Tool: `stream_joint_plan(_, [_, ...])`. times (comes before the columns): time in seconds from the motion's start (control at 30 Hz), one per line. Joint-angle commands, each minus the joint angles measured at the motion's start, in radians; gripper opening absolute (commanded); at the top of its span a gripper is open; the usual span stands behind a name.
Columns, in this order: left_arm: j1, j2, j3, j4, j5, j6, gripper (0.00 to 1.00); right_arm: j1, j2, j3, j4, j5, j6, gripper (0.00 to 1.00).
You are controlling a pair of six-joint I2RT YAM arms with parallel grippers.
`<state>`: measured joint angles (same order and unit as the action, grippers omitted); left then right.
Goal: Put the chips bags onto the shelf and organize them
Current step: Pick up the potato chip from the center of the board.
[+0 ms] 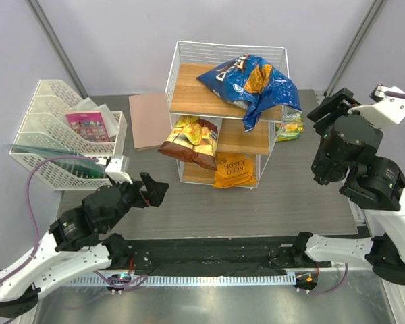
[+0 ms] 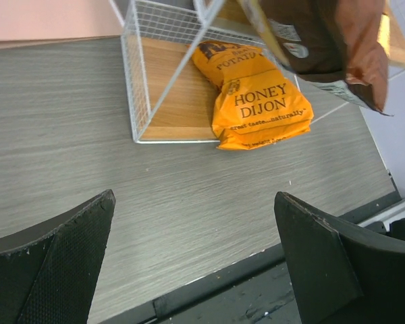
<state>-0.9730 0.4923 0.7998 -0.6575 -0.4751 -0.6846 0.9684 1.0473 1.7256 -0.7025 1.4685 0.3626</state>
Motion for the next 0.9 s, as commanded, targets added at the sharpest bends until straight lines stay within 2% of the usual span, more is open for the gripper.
stream_joint_plan(0.0, [0.003, 0.017, 0.019, -0.099, -0.033, -0.041, 1.00, -0.059, 0.117, 0.078, 0.000, -0.075, -0.042, 0.64])
stream_joint_plan(0.13, [0.003, 0.034, 0.033, -0.097, -0.022, -0.039, 1.00, -0.183, 0.203, 0.216, -0.008, -0.186, -0.050, 0.64])
stream_joint_plan(0.27, [0.003, 0.028, 0.035, -0.079, -0.013, -0.032, 1.00, -0.305, 0.313, 0.429, -0.008, -0.250, -0.129, 0.64])
stream_joint_plan(0.33, [0.003, 0.028, 0.033, -0.074, -0.011, -0.032, 1.00, -0.378, 0.373, 0.492, -0.012, -0.298, -0.142, 0.64])
stream_joint_plan(0.43, [0.003, 0.035, 0.029, -0.071, -0.010, -0.035, 1.00, -0.526, 0.425, 0.517, -0.066, -0.423, -0.070, 0.64])
stream_joint_plan(0.47, [0.002, 0.037, 0.023, -0.065, -0.013, -0.035, 1.00, -0.568, 0.434, 0.513, -0.095, -0.506, -0.048, 0.64])
stream_joint_plan(0.5, [0.003, 0.037, 0.021, -0.059, -0.019, -0.033, 1.00, -0.664, 0.447, 0.505, -0.103, -0.552, -0.006, 0.64])
stream_joint_plan(0.57, [0.003, 0.045, 0.012, -0.044, -0.020, -0.018, 1.00, -0.749, 0.473, 0.457, -0.115, -0.737, 0.035, 0.64])
stream_joint_plan(0.63, [0.003, 0.061, 0.010, -0.022, -0.037, 0.000, 1.00, -0.816, 0.490, 0.408, -0.109, -0.809, 0.055, 0.64])
stream_joint_plan(0.73, [0.005, 0.101, 0.012, -0.008, -0.075, 0.014, 1.00, -0.843, 0.481, 0.175, 0.022, -0.879, 0.001, 0.65])
stream_joint_plan(0.8, [0.003, 0.152, 0.019, -0.008, -0.106, 0.013, 1.00, -0.856, 0.467, 0.074, 0.170, -0.939, -0.030, 0.65])
stream_joint_plan(0.87, [0.003, 0.214, 0.007, 0.019, -0.152, 0.014, 1.00, -0.936, 0.490, -0.009, 0.248, -1.031, -0.010, 0.65])
